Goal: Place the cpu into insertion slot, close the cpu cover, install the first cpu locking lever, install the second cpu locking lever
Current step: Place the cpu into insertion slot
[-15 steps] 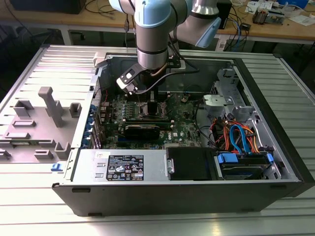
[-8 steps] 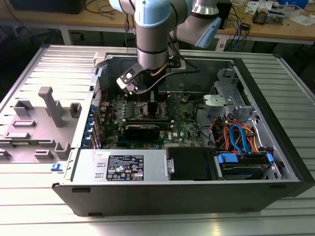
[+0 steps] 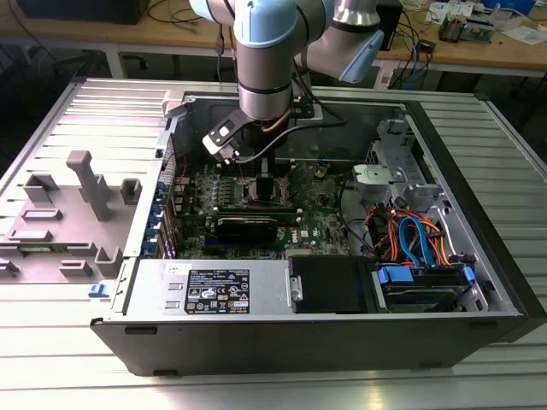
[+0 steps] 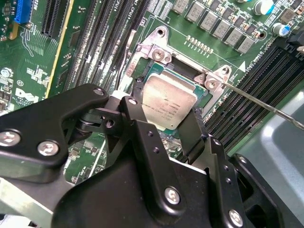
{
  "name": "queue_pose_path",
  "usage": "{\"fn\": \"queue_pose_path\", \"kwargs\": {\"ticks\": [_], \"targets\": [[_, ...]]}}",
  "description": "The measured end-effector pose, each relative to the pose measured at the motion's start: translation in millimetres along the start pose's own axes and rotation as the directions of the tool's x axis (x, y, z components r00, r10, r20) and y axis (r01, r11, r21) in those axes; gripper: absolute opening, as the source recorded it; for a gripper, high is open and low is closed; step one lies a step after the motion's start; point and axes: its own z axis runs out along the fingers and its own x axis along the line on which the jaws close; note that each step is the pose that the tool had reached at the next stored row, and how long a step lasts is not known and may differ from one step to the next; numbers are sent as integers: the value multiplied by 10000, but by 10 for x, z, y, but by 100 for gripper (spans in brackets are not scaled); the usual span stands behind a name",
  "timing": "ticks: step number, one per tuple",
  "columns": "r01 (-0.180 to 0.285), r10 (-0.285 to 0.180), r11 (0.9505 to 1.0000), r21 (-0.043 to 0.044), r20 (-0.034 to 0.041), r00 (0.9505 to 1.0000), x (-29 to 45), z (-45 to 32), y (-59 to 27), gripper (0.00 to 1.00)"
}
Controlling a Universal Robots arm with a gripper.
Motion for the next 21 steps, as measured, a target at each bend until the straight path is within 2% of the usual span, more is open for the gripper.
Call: {"fn": "queue_pose_path", "kwargs": {"ticks": [9,21], "targets": [[-6,6,10000,2,10,10000,8,-15,3,54],[-114,114,9999,5,24,9999,24,7,11,54]]}}
